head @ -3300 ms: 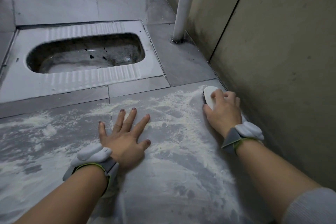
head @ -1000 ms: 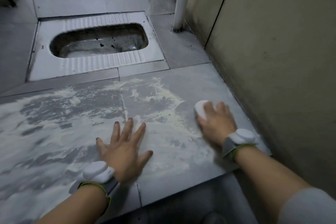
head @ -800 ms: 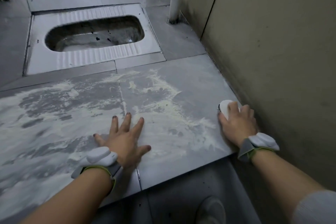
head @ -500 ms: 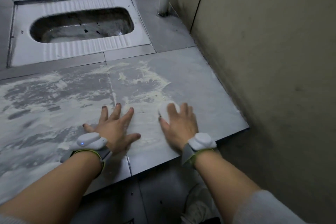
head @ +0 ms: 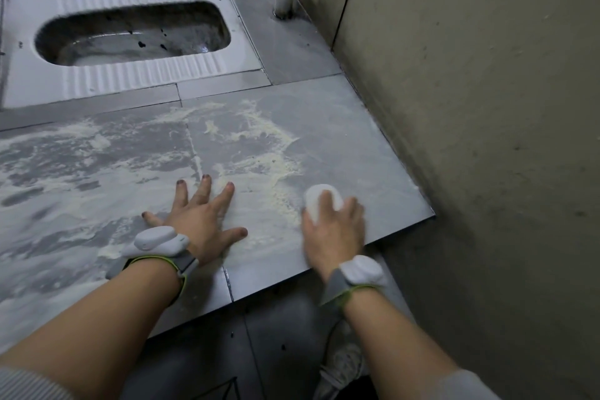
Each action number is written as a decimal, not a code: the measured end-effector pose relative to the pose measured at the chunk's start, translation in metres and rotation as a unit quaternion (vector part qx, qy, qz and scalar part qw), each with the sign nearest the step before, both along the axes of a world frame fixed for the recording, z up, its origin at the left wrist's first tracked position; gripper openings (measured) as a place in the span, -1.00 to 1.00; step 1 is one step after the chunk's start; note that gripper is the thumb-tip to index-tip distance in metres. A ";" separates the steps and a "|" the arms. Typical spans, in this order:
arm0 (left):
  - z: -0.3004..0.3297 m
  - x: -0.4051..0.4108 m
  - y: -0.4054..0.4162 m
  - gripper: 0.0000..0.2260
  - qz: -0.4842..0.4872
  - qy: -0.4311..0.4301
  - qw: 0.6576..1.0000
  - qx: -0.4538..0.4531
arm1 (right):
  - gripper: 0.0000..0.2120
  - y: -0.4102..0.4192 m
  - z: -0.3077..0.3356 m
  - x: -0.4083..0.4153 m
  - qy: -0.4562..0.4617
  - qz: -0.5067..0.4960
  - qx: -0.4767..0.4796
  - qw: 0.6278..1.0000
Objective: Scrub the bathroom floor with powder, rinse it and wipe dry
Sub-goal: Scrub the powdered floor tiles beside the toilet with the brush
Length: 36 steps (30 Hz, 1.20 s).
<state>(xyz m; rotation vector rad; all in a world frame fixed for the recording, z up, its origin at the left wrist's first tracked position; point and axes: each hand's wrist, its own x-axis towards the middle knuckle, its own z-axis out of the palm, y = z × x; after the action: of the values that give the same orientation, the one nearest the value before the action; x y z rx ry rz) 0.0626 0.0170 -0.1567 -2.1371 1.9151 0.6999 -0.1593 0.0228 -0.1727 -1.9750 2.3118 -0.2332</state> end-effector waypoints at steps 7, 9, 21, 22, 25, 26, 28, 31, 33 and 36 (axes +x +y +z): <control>0.001 0.000 0.003 -0.25 0.003 -0.001 1.000 -0.006 | -0.56 -0.022 0.021 0.000 -0.109 -0.021 0.029 0.993; 0.002 0.000 0.003 -0.25 0.002 0.003 1.000 -0.003 | -0.54 -0.016 0.017 -0.033 -0.085 -0.109 0.026 0.990; 0.004 0.004 -0.002 -0.25 0.001 0.022 1.000 0.003 | -0.56 -0.025 0.015 0.058 -0.094 0.070 0.051 0.992; 0.007 0.009 -0.003 -0.27 0.001 0.046 0.999 -0.013 | -0.55 -0.025 0.019 0.044 -0.105 0.047 0.044 0.992; 0.020 0.025 0.008 -0.39 -0.010 0.059 0.995 -0.082 | -0.53 -0.013 0.019 -0.001 -0.091 -0.052 0.049 0.993; 0.023 0.029 0.014 -0.41 -0.014 0.042 0.995 -0.093 | -0.54 -0.005 0.017 -0.009 -0.079 -0.074 0.056 0.993; 0.026 0.040 0.030 -0.40 -0.012 0.008 0.997 -0.081 | -0.54 0.010 0.013 -0.002 -0.062 -0.094 0.054 0.992; 0.016 0.055 0.047 -0.29 0.026 -0.007 1.000 -0.012 | -0.54 0.024 0.006 0.049 -0.042 -0.046 0.043 0.997; 0.010 0.061 0.045 -0.26 0.032 -0.005 0.999 0.020 | -0.60 0.024 0.007 0.083 -0.036 0.012 0.052 0.998; 0.007 0.060 0.041 -0.25 0.028 -0.004 0.999 0.025 | -0.61 0.010 0.011 0.098 -0.050 0.067 0.068 0.994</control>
<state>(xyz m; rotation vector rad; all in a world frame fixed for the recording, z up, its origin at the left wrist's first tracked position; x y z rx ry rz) 0.1222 0.0576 -0.1500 -2.1665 1.8204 0.7401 -0.0608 0.0333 -0.1619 -1.9939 2.0665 -0.1546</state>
